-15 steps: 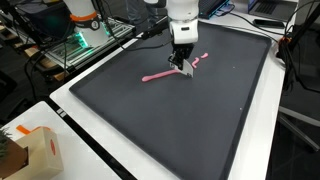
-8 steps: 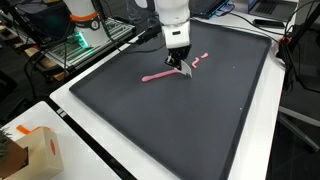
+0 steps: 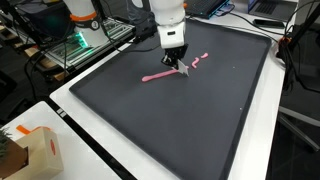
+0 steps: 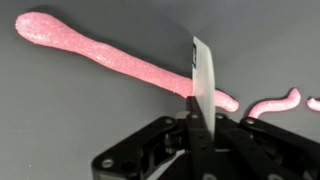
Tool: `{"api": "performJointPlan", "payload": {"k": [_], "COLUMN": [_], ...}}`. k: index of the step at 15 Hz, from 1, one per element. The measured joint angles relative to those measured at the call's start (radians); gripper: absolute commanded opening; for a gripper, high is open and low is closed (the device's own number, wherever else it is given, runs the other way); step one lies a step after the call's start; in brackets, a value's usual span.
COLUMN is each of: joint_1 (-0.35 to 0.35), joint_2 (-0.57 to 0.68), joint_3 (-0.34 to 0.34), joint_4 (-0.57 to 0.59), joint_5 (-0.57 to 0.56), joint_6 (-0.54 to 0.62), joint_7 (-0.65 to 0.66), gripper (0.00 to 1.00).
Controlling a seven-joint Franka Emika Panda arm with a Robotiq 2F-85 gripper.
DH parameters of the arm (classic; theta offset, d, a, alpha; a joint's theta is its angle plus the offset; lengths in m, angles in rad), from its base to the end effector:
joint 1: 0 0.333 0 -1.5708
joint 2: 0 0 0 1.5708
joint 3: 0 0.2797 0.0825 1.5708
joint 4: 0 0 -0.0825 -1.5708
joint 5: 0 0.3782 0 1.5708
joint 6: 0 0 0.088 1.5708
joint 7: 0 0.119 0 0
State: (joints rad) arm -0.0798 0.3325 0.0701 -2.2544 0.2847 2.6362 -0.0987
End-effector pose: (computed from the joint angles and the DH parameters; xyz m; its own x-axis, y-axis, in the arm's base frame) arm 0.5317 -0.0091 0.1778 0.9855 -0.1643 0.0425 -0.1552 -0.9737 -0.1666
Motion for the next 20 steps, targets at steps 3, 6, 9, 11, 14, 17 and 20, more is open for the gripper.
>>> {"api": "performJointPlan", "payload": {"k": [3,6,9,11,14,17,20], "joint_1": [0.000,0.001,0.002,0.003,0.010,0.027,0.040], "joint_2": [-0.012,-0.021,-0.022,-0.022,-0.021,-0.020,-0.015], "joint_3": [-0.001,-0.002,-0.002,-0.002,-0.008,-0.018,-0.025], "joint_4": [-0.019,-0.032,-0.033,-0.032,-0.031,-0.026,-0.016], "joint_5": [0.000,0.000,0.000,0.000,-0.009,-0.036,-0.058], "joint_6": [0.000,0.000,0.001,0.001,0.001,0.000,0.001], "joint_7": [0.000,0.000,0.006,0.019,0.048,0.085,0.110], "gripper": [0.01,0.01,0.01,0.01,0.01,0.01,0.01]}}
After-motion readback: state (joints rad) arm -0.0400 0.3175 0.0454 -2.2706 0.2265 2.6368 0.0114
